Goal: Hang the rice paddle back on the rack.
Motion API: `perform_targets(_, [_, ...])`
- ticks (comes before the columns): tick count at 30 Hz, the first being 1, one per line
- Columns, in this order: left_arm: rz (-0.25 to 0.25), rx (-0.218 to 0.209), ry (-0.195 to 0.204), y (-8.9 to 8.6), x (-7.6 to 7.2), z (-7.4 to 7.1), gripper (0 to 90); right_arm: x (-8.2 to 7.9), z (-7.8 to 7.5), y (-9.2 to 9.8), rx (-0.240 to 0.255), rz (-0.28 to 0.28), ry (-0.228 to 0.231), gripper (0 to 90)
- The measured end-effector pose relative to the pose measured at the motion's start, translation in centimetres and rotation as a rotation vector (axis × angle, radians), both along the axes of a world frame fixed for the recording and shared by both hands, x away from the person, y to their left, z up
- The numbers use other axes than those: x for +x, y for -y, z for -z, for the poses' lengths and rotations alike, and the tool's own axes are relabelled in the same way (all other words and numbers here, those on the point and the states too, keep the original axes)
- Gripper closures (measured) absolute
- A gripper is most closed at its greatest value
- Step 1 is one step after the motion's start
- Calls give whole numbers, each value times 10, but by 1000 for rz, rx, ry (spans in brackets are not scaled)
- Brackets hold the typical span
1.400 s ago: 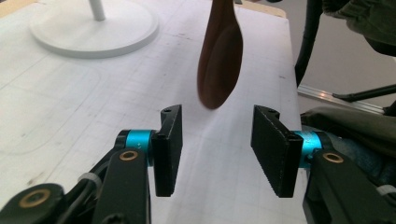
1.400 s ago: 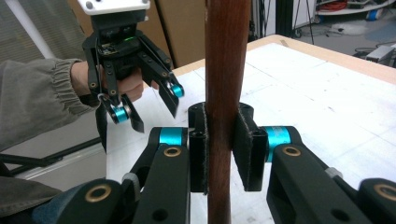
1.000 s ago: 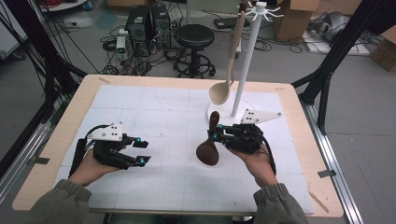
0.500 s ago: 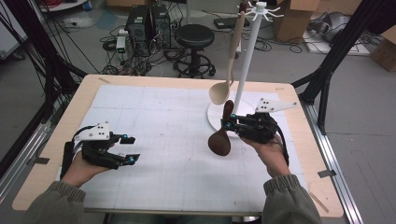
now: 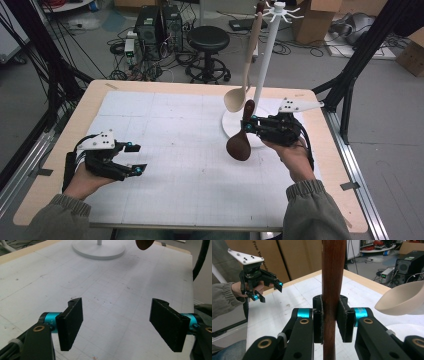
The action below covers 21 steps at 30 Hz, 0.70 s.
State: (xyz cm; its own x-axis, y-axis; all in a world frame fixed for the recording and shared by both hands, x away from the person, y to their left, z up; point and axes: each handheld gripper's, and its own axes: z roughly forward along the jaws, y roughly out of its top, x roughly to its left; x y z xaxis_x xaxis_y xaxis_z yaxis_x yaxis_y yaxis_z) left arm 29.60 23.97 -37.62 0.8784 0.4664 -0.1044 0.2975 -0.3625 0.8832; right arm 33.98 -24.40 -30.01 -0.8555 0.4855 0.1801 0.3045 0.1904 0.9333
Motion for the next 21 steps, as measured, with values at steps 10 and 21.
perform_targets(10, [-12, 5, 2, -1, -1, 1, 263, 5, -8, 2, -6, -10, 3, 774])
perform_targets(21, [-30, -7, 2, -5, 1, 1, 259, 15, -23, 3, -18, -16, 14, 774])
